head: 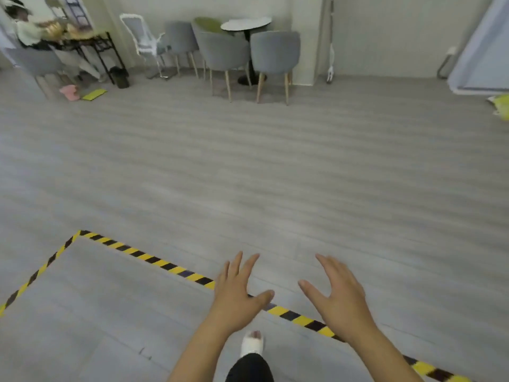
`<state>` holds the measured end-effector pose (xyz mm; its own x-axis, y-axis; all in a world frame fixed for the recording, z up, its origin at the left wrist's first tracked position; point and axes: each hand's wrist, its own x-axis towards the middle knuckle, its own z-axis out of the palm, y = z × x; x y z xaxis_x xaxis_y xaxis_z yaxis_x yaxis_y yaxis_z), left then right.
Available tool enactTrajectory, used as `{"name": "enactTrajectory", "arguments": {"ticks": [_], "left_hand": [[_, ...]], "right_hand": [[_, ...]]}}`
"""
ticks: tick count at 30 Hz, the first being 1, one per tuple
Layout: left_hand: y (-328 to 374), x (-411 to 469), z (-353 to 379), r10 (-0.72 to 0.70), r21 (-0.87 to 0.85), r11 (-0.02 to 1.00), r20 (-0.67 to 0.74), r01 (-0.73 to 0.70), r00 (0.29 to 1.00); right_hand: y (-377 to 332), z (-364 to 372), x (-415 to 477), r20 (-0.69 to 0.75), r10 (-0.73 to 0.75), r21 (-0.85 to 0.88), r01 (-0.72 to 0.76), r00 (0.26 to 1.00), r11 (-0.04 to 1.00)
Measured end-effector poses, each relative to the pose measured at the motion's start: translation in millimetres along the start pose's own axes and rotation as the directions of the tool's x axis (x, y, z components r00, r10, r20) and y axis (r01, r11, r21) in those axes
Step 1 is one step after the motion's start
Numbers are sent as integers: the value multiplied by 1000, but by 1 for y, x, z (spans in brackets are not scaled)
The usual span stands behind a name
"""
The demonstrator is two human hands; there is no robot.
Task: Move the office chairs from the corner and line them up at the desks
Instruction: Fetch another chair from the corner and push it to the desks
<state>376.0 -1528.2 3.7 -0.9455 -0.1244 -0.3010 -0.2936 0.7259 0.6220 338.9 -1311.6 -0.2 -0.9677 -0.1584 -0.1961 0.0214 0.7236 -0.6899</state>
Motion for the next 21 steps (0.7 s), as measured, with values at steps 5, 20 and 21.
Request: {"name": "enactTrajectory", "arguments": {"ticks": [5,20,21], "left_hand": [[70,119,40,173,164,964,204,-208,964],[367,354,198,512,142,648,646,-749,566],[386,359,217,519,130,617,674,-776,526]], "right_hand": [[47,-50,61,-129,218,-18,-222,967,975],[192,-231,139,-494,732,311,-692,469,652],[209,-242,136,-512,756,355,-701,408,619]]}}
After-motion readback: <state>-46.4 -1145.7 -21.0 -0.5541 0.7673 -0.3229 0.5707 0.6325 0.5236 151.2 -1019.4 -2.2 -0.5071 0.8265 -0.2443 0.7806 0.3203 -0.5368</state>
